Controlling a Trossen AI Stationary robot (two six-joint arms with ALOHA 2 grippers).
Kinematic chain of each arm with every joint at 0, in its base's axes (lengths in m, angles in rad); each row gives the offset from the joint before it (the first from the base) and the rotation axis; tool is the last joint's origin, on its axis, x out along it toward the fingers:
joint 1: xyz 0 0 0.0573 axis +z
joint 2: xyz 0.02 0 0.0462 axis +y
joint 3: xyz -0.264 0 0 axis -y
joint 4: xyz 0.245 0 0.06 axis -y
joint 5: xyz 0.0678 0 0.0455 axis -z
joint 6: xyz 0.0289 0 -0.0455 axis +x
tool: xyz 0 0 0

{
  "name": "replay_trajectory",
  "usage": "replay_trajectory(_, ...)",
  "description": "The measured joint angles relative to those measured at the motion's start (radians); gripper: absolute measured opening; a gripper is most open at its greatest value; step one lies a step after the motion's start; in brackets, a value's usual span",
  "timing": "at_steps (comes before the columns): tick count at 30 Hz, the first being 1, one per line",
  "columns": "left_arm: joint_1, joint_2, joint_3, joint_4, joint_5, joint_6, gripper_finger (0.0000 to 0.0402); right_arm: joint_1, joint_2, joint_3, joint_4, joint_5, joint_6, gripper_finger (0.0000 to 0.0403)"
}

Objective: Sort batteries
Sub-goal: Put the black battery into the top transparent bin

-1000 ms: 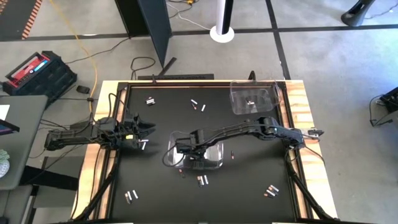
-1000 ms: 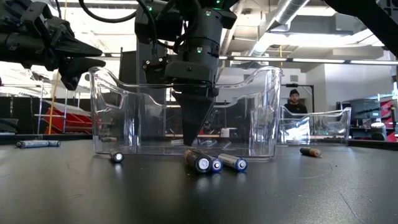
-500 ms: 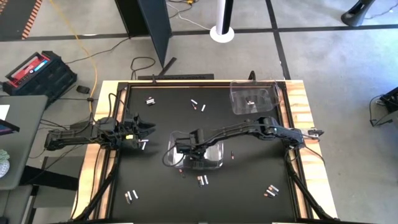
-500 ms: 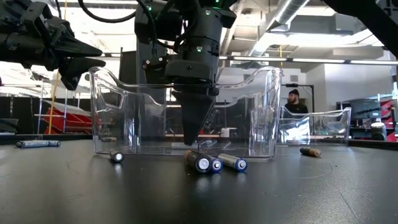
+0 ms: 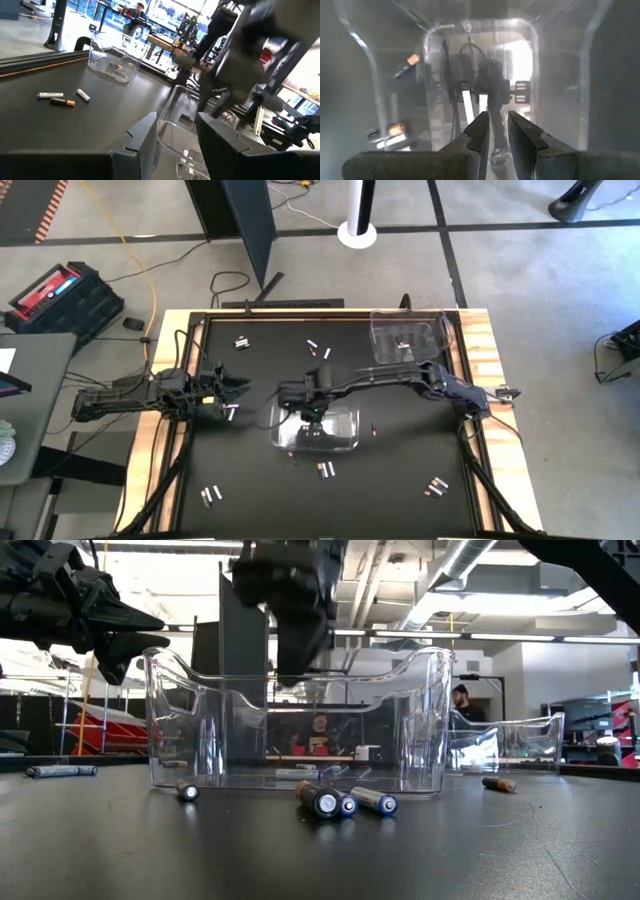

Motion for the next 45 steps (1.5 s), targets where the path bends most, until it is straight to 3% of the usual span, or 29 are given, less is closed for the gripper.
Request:
replay_trajectory(4,0.000,0.000,0.000,0.000,0.000,-0.002,0.0132,-0.002,-0.075,-0.006,-0.010,0.019,-0.001,0.0088)
replay_trajectory(14,0.000,0.000,0.000,0.000,0.000,-0.013,0.0132,-0.001,-0.328,-0.117,-0.057,0.225,0.006,0.0088)
replay_trajectory(20,0.000,0.000,0.000,0.000,0.000,-0.015,0.0132,0.000,-0.543,-0.362,-0.040,0.315,0.111,0.0088)
replay_trajectory(32,0.000,0.000,0.000,0.000,0.000,-0.016,0.0132,0.057,-0.942,-0.939,0.131,0.353,0.462,0.0088)
replay_trajectory(38,0.000,0.000,0.000,0.000,-0.003,-0.016,0.0132,0.089,-1.033,-1.122,0.130,0.402,0.684,0.0088)
replay_trajectory(45,0.000,0.000,0.000,0.000,-0.005,-0.016,0.0132,0.142,-1.040,-1.218,0.155,0.402,0.843,0.0089)
